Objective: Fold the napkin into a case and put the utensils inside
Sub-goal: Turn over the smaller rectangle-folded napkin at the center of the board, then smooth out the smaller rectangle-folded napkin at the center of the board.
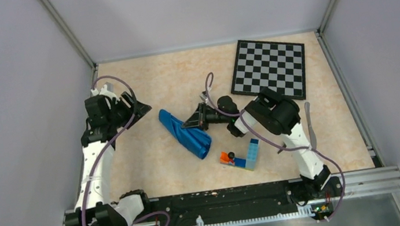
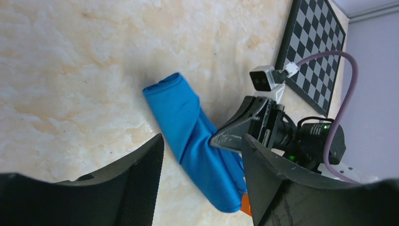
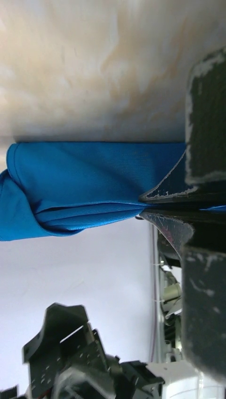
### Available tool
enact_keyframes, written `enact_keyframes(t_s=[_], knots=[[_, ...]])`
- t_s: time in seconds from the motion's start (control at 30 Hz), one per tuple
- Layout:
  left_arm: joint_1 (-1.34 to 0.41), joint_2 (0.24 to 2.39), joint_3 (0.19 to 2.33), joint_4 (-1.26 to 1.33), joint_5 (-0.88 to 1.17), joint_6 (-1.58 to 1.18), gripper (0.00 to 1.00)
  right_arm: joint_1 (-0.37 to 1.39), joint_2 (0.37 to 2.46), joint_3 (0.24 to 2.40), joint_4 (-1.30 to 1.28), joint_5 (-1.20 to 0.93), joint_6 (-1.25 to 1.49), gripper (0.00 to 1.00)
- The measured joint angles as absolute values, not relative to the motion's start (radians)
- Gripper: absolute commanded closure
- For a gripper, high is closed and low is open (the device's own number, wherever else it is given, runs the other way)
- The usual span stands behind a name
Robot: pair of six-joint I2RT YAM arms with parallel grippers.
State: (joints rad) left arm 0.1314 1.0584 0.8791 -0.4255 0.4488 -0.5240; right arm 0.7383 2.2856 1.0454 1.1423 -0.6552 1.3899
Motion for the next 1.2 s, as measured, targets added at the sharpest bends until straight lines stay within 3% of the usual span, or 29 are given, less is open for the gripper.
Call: enact_keyframes(t_s=[0.2, 0.47, 0.73, 0.83, 1.07, 1.2], knots=[[0.113, 1.101, 0.865, -0.394, 0.505, -0.532, 0.32, 0.647, 2.284, 1.011, 1.133, -0.683, 1.337, 0.48], [-0.120, 1.222, 0.759, -0.271, 0.524, -0.598, 0.36, 0.551, 2.038, 1.025, 0.510, -0.688, 0.811, 0.38], [-0.168, 1.233, 0.596, -0.163, 0.503, -0.691, 0.36, 0.667, 1.887, 1.066, 0.118, -0.525, 0.432, 0.34], [-0.171, 1.233, 0.592, -0.142, 0.497, -0.706, 0.36, 0.724, 1.887, 1.068, 0.031, -0.458, 0.365, 0.45], [-0.172, 1.232, 0.593, -0.119, 0.481, -0.708, 0.36, 0.749, 1.894, 1.106, -0.071, -0.338, 0.290, 0.90], [-0.172, 1.247, 0.604, -0.115, 0.487, -0.708, 0.38, 0.736, 1.930, 1.149, -0.096, -0.367, 0.280, 0.97]])
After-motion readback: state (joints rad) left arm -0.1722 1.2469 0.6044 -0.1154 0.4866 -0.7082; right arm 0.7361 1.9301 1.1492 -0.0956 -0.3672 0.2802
